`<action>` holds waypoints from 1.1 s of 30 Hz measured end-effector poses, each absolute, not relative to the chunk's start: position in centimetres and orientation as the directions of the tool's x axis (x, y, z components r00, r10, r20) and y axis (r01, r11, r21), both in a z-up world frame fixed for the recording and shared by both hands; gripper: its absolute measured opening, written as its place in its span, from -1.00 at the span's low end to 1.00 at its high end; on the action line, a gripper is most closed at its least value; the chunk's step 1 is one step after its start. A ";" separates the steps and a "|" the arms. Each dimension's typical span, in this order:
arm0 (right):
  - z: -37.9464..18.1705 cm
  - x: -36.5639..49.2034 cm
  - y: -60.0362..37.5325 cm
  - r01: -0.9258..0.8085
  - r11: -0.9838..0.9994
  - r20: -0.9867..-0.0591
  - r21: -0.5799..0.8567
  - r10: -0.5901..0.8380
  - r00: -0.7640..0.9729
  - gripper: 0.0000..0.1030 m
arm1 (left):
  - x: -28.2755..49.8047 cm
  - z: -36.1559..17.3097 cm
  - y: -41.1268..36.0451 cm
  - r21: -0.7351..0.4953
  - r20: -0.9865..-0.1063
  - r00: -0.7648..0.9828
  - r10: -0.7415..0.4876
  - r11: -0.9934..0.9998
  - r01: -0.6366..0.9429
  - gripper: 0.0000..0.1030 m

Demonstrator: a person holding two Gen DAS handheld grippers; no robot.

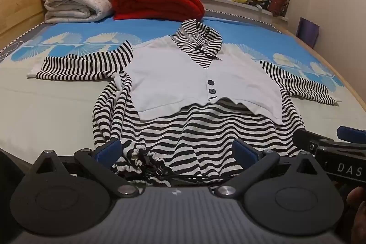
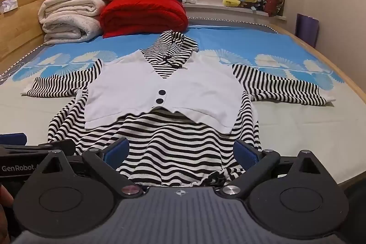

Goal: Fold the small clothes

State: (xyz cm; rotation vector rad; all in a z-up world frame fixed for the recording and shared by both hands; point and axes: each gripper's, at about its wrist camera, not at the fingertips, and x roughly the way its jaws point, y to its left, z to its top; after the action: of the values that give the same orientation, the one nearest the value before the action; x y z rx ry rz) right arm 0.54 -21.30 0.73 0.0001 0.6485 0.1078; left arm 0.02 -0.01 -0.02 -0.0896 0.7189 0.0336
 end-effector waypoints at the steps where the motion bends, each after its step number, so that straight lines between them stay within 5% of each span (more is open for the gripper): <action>1: 0.7 0.6 -21.3 -0.100 0.994 -0.603 0.034 0.100 0.792 0.89 | 0.0 0.0 0.0 -0.071 -0.659 0.752 0.000 0.996 -0.062 0.99; 33: 0.3 0.7 -21.5 -0.094 0.995 -0.608 0.025 0.090 0.789 0.89 | 0.1 -0.4 -0.4 -0.049 -0.673 0.740 0.010 0.997 -0.058 0.99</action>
State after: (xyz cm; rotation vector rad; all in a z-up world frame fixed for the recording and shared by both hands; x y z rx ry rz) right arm 0.71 -21.49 0.33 -0.0066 0.6548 0.0991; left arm 0.12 -0.38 -0.37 -0.0682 0.7376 0.0372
